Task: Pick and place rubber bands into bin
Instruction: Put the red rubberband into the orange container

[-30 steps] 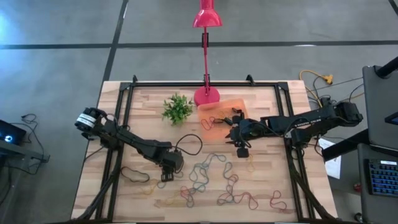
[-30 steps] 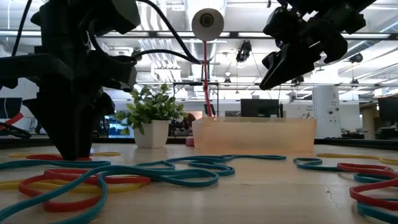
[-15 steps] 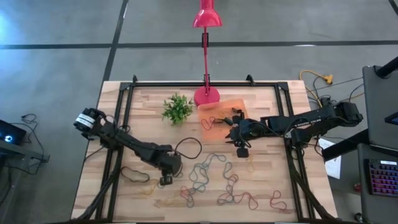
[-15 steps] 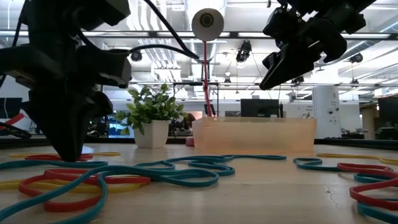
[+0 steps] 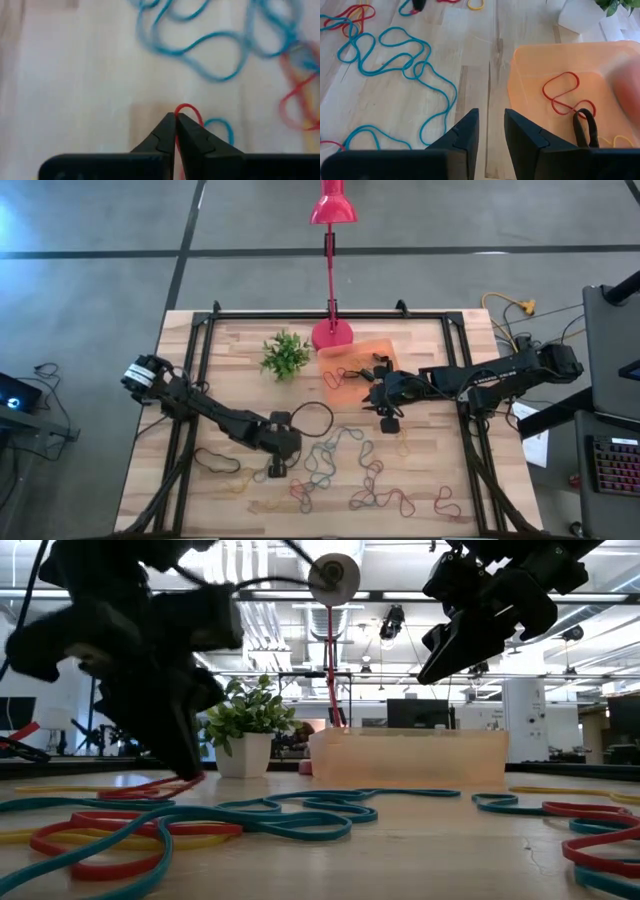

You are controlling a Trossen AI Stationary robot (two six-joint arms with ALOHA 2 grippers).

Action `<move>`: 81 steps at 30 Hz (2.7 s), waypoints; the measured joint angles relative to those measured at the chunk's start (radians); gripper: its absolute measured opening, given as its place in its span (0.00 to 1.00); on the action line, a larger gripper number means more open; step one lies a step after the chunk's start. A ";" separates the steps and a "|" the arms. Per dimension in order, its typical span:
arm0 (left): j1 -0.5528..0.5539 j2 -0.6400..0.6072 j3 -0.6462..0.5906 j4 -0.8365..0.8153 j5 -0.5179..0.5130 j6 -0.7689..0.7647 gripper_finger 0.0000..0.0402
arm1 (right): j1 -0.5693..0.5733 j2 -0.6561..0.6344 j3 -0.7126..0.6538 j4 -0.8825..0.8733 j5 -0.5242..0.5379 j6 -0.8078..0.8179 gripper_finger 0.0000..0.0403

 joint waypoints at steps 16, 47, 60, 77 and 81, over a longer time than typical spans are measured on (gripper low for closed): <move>-0.002 -0.005 0.026 0.273 -0.097 0.260 0.00 | 0.000 0.000 0.000 0.001 -0.001 0.002 0.18; 0.232 -0.034 0.028 0.971 -0.456 0.935 0.00 | 0.219 0.000 -0.022 -0.098 -0.001 0.261 0.18; 0.466 -0.034 0.024 0.955 -0.252 0.803 0.00 | 0.435 0.000 -0.115 0.037 0.183 0.428 0.16; 0.532 -0.034 0.011 0.820 -0.094 0.626 0.00 | 0.447 0.000 -0.129 0.063 0.264 0.435 0.15; 0.535 -0.034 0.007 0.803 -0.077 0.617 0.00 | 0.447 0.000 -0.129 0.064 0.270 0.435 0.15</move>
